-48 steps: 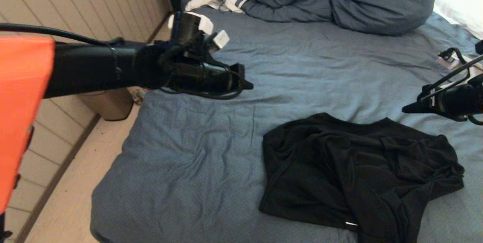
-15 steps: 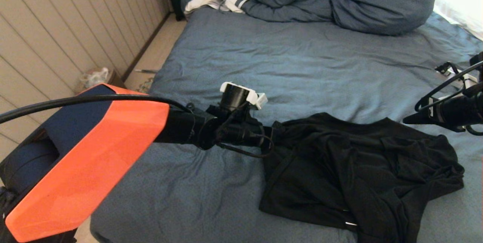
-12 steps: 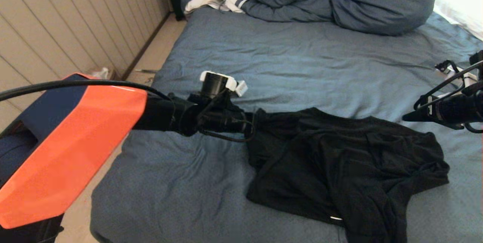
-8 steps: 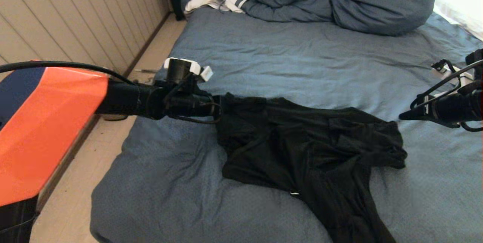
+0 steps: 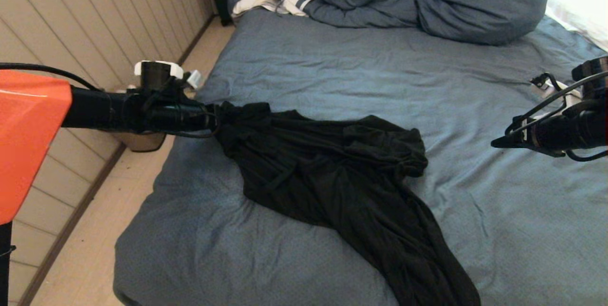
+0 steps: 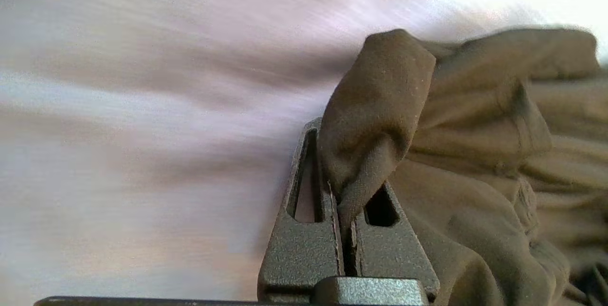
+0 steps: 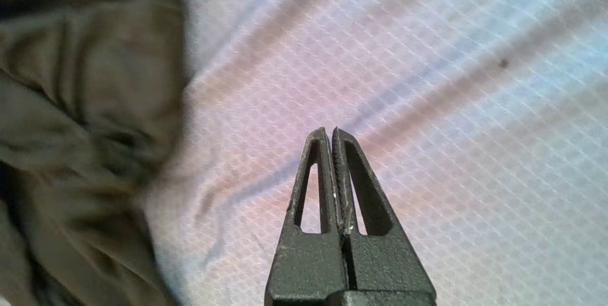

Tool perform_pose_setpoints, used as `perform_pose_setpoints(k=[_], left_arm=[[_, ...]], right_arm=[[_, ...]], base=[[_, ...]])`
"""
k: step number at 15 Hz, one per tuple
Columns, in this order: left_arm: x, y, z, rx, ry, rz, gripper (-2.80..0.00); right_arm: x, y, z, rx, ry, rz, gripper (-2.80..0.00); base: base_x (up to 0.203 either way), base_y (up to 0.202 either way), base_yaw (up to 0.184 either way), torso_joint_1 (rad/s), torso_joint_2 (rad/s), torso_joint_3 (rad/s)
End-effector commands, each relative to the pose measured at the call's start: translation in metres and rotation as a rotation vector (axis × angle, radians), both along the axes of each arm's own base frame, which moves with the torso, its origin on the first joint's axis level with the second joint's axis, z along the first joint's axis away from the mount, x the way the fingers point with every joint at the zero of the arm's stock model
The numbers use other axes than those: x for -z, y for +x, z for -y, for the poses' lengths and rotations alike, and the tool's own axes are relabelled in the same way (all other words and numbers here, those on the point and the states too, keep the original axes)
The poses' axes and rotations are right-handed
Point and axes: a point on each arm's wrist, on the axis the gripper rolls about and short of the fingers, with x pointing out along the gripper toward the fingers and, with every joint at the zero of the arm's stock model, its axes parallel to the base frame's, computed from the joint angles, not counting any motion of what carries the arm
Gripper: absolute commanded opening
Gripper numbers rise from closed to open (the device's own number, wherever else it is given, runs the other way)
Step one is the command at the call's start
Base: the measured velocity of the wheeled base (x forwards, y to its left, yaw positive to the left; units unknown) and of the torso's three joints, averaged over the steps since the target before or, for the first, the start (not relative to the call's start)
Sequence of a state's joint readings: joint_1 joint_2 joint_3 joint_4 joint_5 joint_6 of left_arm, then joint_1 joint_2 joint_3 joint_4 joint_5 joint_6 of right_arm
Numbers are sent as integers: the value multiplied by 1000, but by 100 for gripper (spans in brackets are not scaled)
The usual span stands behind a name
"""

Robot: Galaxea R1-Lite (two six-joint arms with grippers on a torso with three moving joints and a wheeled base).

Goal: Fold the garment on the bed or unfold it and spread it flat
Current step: Unford the black T-shirt

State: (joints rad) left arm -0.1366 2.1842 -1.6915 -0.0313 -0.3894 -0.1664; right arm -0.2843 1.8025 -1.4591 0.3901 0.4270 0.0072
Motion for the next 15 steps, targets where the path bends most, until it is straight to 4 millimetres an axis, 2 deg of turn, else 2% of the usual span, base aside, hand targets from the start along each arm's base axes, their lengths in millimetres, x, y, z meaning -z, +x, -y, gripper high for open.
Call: perform_pose_setpoints(k=[1, 5, 6, 9, 13, 15], left_arm=[[3, 7, -11, -23, -2, -3, -280], [10, 10, -9, -21, 1, -24, -280], [10, 9, -8, -19, 2, -28, 0], [2, 2, -7, -9, 2, -43, 0], [-31, -34, -11, 26, -19, -27, 0], [-41, -43, -18, 15, -24, -8, 0]], right_arm=[[1, 1, -1, -6, 2, -4, -280], [2, 2, 0, -4, 4, -7, -280], [2, 2, -1, -6, 3, -7, -280], [2, 2, -1, -7, 2, -6, -280], [2, 3, -4, -18, 2, -4, -280], [1, 3, -5, -21, 2, -1, -280]], base=[[0, 0, 0, 0, 0, 0], [0, 0, 0, 0, 0, 0], [0, 0, 0, 0, 0, 0], [0, 0, 0, 0, 0, 0], [0, 0, 0, 0, 0, 0], [0, 0, 0, 0, 0, 0]])
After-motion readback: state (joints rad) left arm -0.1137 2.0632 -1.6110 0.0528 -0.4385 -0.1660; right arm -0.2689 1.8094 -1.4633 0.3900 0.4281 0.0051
